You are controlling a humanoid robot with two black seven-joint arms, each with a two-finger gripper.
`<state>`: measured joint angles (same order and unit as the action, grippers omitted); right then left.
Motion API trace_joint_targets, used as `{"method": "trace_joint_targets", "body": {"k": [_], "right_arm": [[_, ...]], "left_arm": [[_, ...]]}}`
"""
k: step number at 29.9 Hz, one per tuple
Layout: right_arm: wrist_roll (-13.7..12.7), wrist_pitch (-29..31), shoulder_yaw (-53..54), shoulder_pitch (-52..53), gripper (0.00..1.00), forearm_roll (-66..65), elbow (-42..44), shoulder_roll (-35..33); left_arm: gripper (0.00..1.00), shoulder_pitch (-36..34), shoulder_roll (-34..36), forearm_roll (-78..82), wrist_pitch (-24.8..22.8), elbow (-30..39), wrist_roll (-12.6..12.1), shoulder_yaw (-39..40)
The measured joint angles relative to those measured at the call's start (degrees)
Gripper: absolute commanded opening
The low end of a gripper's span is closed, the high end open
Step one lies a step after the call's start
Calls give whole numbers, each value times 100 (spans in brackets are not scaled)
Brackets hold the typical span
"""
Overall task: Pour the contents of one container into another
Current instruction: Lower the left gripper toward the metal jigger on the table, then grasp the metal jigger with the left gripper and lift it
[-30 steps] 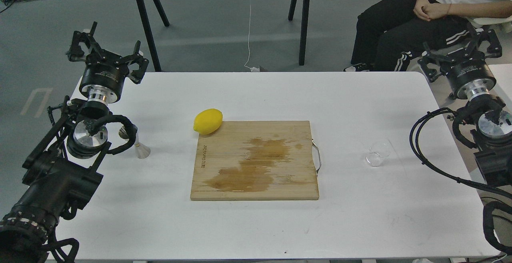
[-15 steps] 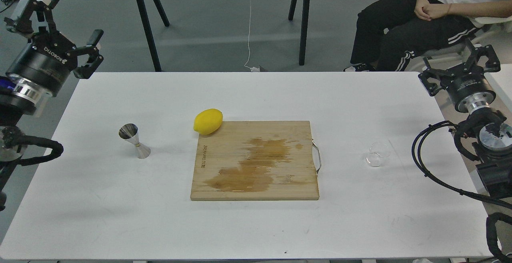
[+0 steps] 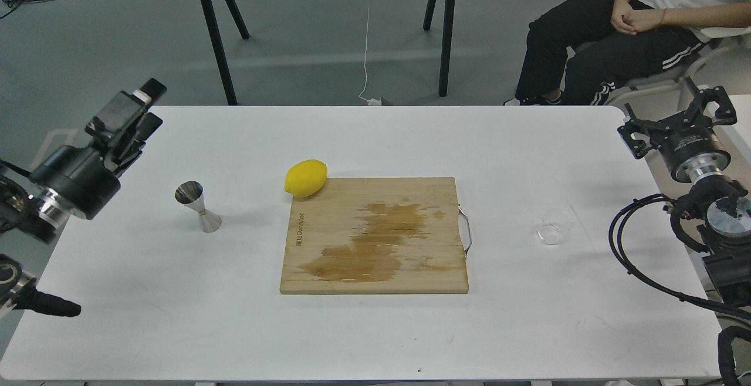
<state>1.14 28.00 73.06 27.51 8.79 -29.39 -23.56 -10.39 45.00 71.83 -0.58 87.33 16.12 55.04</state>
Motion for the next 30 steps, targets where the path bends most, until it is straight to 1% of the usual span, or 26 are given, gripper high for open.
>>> {"method": "trace_joint_targets", "body": {"k": [4, 7, 9, 12, 16, 19, 25, 30], "right_arm": [[0, 0, 13, -42, 100, 0, 19, -22], [1, 0, 16, -77, 100, 0, 33, -25], [11, 0, 16, -96, 100, 0, 37, -25], [31, 0, 12, -104, 100, -2, 39, -27], [35, 0, 7, -115, 100, -4, 39, -27], [35, 0, 7, -127, 100, -6, 39, -27], [35, 0, 8, -177, 100, -7, 39, -82], [35, 0, 8, -182, 100, -9, 39, -90]], "left_arm": [[89, 473, -10, 1991, 522, 95, 36, -89], [89, 739, -44, 3434, 1059, -66, 30, -328], [89, 801, -146, 4302, 1375, -388, -8, -596], [89, 782, -492, 5111, 1623, -1126, -24, -815], [89, 503, -1059, 5306, 1762, -2257, -27, -898], [89, 222, -1489, 5316, 1778, -2942, -25, -934], [89, -326, -2084, 5318, 1783, -3970, -29, -943], [83, -693, -2464, 5319, 1783, -4701, -30, -943]]}}
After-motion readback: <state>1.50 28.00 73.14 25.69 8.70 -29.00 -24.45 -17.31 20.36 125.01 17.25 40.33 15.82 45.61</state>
